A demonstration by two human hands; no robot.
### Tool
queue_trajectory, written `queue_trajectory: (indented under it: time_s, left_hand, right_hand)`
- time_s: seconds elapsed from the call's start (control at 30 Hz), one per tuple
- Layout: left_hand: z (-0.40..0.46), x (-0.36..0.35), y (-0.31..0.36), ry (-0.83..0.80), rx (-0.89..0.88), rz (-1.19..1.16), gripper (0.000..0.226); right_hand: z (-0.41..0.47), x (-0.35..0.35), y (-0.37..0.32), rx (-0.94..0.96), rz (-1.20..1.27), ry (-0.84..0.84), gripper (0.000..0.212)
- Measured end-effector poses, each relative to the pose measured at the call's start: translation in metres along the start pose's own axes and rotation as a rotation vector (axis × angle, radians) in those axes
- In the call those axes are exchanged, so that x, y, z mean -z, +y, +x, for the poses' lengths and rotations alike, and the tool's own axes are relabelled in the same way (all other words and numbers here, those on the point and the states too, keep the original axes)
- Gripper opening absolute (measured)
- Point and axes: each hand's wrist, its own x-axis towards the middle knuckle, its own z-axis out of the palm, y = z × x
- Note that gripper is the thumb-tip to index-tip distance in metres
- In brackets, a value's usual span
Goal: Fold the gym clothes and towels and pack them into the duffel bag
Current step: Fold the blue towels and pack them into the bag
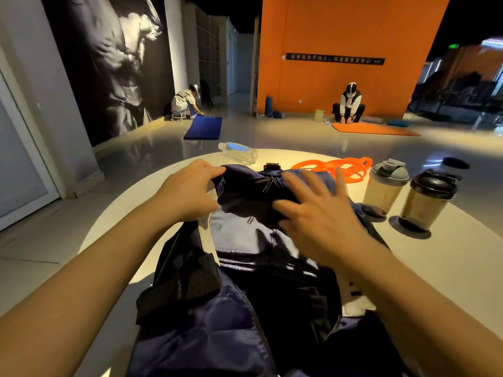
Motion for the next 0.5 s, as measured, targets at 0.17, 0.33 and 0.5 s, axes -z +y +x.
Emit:
queue_trajectory:
  time_s: [0.17,0.33,0.5]
  left_hand:
    - [0.02,-0.009,0.01,-0.086,-0.012,0.119,0.066]
    - [0.025,-0.023,0.015,-0.077,0.017,0.222,0.062]
    - [0.026,-0.044,0.065,0.283,-0.387,0.365,0.036]
  right_hand:
    - [0.027,-0.015,0.07,-0.235,0.08,-0.41,0.061]
    - [0.06,-0.037,0.084,-0.288,0.174,-0.499,0.063]
    - [0.067,-0.038,0.086,-0.28,0.163,-0.63,0.083]
